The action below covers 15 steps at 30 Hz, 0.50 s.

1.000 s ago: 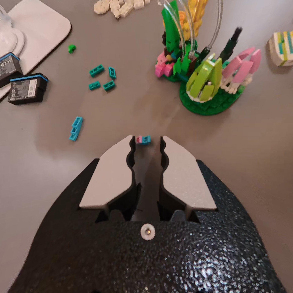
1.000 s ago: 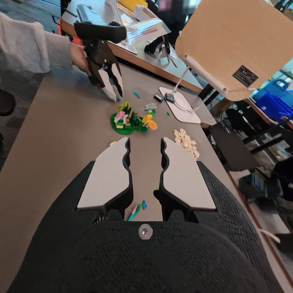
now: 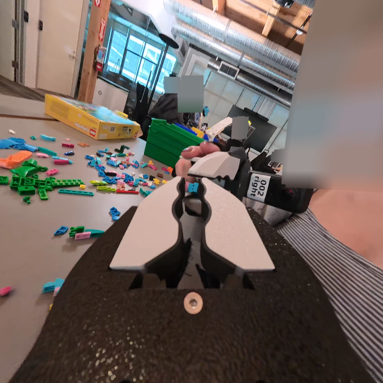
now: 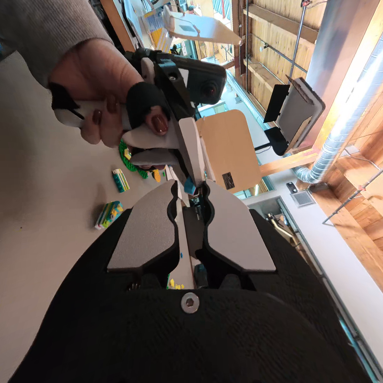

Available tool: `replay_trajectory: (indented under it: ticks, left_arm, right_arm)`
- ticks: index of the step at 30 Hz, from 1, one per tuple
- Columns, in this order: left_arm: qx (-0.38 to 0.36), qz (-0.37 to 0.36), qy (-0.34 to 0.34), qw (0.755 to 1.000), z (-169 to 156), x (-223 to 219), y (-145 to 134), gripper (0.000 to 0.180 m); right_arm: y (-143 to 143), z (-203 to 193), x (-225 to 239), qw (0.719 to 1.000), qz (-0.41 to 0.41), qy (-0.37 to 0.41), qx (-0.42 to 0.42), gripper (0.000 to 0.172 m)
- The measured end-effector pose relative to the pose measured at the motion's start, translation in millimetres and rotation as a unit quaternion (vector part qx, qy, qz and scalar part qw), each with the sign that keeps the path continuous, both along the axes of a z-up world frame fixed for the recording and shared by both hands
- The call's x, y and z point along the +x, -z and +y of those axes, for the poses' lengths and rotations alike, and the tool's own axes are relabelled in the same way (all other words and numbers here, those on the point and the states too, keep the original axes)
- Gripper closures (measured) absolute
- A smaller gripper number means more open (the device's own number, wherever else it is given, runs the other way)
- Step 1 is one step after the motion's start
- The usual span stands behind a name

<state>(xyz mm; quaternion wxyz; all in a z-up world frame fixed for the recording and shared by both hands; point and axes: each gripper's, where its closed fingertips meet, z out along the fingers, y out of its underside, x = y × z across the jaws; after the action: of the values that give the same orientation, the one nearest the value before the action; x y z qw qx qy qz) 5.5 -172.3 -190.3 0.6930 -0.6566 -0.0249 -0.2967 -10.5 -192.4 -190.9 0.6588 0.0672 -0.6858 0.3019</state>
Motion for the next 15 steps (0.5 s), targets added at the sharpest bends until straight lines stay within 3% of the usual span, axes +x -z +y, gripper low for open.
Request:
replay_trajectory:
  ticks: [3,6,9,12,15]
  left_arm:
    - [-0.026,-0.002,-0.012,1.0,11,-2,9,0.167]
    - [-0.025,-0.011,-0.017,0.999,16,-3,10,0.156]
    - [-0.008,-0.023,-0.014,1.0,19,-4,2,0.143]
    - [-0.022,-0.014,0.009,1.0,22,3,5,0.126]
    - [-0.032,-0.008,0.018,0.999,27,10,10,0.131]
  right_arm:
    - [5,12,-1,0.999,-0.046,-0.002,-0.023,0.16]
    - [10,16,2,0.964,-0.194,-0.067,-0.172,0.165]
    - [5,16,8,0.862,-0.346,-0.158,-0.336,0.166]
    - [-7,26,6,0.75,-0.421,-0.216,-0.462,0.166]
    - [-14,38,1,0.681,-0.452,-0.241,-0.524,0.165]
